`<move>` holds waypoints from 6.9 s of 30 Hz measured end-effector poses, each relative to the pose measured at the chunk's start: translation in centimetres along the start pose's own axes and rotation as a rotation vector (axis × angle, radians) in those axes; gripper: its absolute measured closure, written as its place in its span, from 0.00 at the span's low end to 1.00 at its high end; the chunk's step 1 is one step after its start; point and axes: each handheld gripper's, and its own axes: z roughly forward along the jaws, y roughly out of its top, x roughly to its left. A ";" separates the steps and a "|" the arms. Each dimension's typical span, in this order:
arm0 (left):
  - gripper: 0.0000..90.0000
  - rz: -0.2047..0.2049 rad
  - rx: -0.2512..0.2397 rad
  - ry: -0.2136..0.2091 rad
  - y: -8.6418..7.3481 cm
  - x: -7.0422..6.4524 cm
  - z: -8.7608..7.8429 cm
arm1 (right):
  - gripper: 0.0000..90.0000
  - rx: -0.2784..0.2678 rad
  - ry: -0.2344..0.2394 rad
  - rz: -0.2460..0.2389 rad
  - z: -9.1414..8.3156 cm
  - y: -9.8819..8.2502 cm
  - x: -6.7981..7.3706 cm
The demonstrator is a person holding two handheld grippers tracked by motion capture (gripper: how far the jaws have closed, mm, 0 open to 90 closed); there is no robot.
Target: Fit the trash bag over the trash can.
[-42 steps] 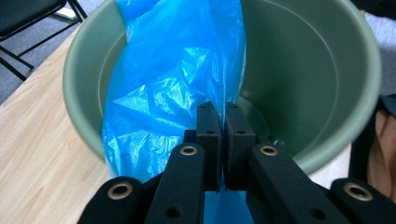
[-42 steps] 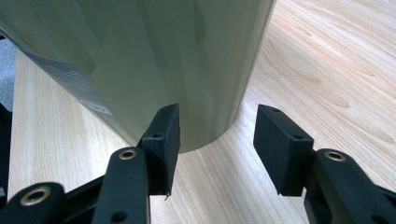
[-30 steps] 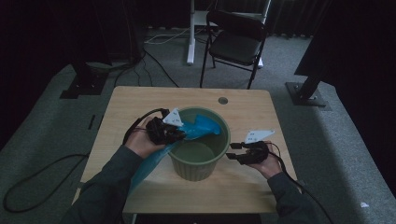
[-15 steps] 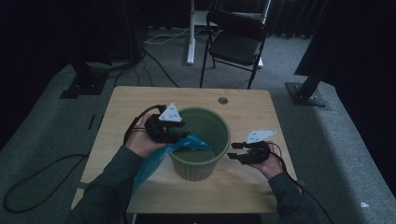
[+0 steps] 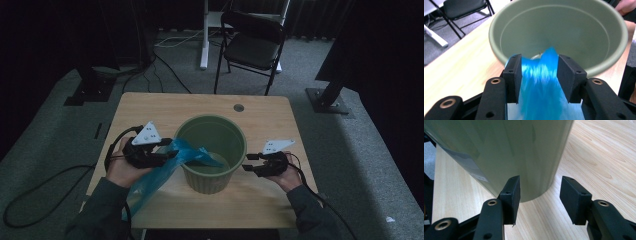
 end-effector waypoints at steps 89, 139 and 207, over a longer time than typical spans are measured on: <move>0.99 0.047 -0.087 -0.049 4.6 1.8 3.9 | 0.72 -0.168 -0.119 -0.046 -7.8 5.8 0.9; 0.86 -0.051 -0.170 0.010 2.7 2.8 -0.5 | 0.98 -0.108 -0.100 -0.251 -1.5 13.2 3.3; 0.99 -0.013 -0.058 -0.033 2.1 0.2 3.9 | 0.63 -0.091 -0.060 -0.279 0.2 16.5 4.1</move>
